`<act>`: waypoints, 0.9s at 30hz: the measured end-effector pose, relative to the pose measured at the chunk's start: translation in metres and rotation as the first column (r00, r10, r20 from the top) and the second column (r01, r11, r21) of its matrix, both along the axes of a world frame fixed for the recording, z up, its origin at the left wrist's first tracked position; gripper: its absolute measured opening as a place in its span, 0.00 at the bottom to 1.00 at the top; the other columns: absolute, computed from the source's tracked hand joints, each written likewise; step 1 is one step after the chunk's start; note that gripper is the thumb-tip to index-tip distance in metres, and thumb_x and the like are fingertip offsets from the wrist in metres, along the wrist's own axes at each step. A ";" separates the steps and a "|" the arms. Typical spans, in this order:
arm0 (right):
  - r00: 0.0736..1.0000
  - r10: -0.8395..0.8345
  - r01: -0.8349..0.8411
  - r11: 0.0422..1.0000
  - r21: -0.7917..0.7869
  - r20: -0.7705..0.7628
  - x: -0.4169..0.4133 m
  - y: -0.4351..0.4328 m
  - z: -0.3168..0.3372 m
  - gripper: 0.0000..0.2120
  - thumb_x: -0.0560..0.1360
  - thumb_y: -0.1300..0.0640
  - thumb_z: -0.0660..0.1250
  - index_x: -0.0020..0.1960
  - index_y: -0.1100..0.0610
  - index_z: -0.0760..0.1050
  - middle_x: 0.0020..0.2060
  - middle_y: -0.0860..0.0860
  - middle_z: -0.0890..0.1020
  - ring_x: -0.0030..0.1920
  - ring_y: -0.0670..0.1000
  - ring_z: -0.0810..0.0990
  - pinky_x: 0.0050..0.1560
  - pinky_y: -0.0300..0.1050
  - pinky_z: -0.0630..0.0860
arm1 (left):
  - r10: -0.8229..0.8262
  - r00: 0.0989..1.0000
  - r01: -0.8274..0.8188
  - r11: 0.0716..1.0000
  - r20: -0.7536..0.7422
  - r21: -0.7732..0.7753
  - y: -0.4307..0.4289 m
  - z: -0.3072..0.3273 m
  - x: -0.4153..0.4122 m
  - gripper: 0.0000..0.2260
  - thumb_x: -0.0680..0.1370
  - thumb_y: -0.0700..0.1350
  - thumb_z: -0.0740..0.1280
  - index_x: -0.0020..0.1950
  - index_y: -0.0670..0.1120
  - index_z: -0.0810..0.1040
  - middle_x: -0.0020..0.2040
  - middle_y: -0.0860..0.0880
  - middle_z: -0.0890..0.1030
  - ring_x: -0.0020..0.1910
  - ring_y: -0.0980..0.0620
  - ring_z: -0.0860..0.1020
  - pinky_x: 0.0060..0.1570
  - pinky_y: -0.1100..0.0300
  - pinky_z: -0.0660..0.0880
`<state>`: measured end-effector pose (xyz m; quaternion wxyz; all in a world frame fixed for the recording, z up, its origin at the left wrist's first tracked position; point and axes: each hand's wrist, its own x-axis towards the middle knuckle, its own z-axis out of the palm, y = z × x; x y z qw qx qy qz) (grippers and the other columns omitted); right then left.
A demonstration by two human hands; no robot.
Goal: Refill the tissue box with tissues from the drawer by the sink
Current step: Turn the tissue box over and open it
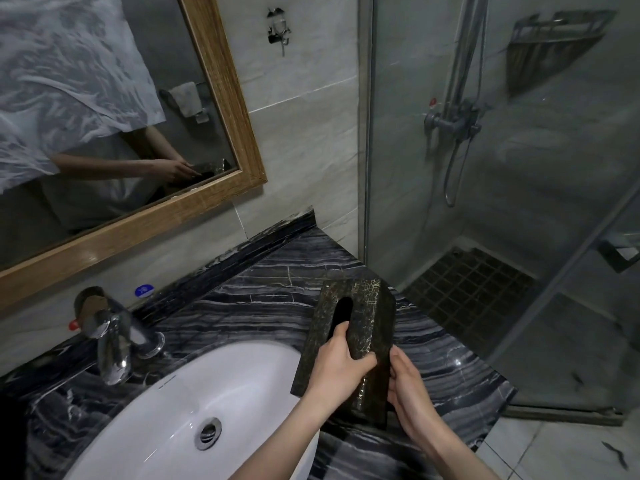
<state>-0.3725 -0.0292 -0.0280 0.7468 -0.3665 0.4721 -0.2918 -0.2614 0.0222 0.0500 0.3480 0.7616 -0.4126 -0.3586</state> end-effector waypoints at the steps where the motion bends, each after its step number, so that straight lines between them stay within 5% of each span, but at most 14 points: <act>1: 1.000 0.004 -0.005 1.000 -0.016 -0.021 0.000 -0.002 0.002 0.16 0.83 0.55 0.50 0.61 0.53 0.76 0.53 0.54 0.85 0.54 0.54 0.83 0.57 0.53 0.78 | 0.009 1.000 -0.009 1.000 -0.025 -0.012 0.000 0.001 0.000 0.28 0.72 0.48 0.69 0.70 0.47 0.65 0.57 0.48 0.82 0.56 0.53 0.79 0.57 0.59 0.75; 9: 0.960 -0.006 -0.058 0.974 -0.221 -0.278 -0.005 -0.024 0.027 0.15 0.81 0.51 0.55 0.60 0.50 0.78 0.57 0.47 0.82 0.58 0.48 0.78 0.64 0.51 0.73 | 0.097 0.927 -0.111 0.994 -0.362 -0.017 -0.005 -0.004 0.005 0.25 0.73 0.47 0.68 0.68 0.49 0.65 0.54 0.52 0.81 0.56 0.55 0.80 0.60 0.57 0.75; 13: 0.892 0.007 -0.198 0.905 -0.377 -0.452 -0.007 -0.029 0.052 0.13 0.81 0.53 0.56 0.55 0.47 0.79 0.52 0.44 0.82 0.57 0.47 0.77 0.59 0.46 0.71 | 0.087 0.901 -0.098 0.995 -0.426 -0.005 -0.005 -0.009 0.005 0.37 0.69 0.58 0.69 0.73 0.49 0.58 0.63 0.53 0.77 0.61 0.57 0.76 0.65 0.56 0.72; 16: 0.837 0.004 -0.293 0.847 -0.443 -0.547 -0.007 -0.030 0.059 0.15 0.80 0.53 0.57 0.60 0.52 0.78 0.54 0.46 0.82 0.60 0.50 0.77 0.61 0.46 0.72 | 0.078 0.870 -0.093 0.996 -0.486 -0.006 -0.002 -0.011 0.006 0.27 0.76 0.53 0.67 0.69 0.49 0.58 0.58 0.57 0.76 0.56 0.62 0.76 0.56 0.65 0.74; 27: 0.692 0.029 -0.465 0.782 -0.414 -0.721 -0.002 -0.035 0.050 0.17 0.80 0.50 0.57 0.65 0.52 0.75 0.62 0.50 0.80 0.65 0.55 0.74 0.65 0.50 0.70 | 0.089 0.745 -0.115 0.993 -0.661 0.004 0.006 -0.039 0.015 0.29 0.76 0.52 0.67 0.73 0.48 0.59 0.64 0.50 0.78 0.60 0.55 0.79 0.56 0.61 0.76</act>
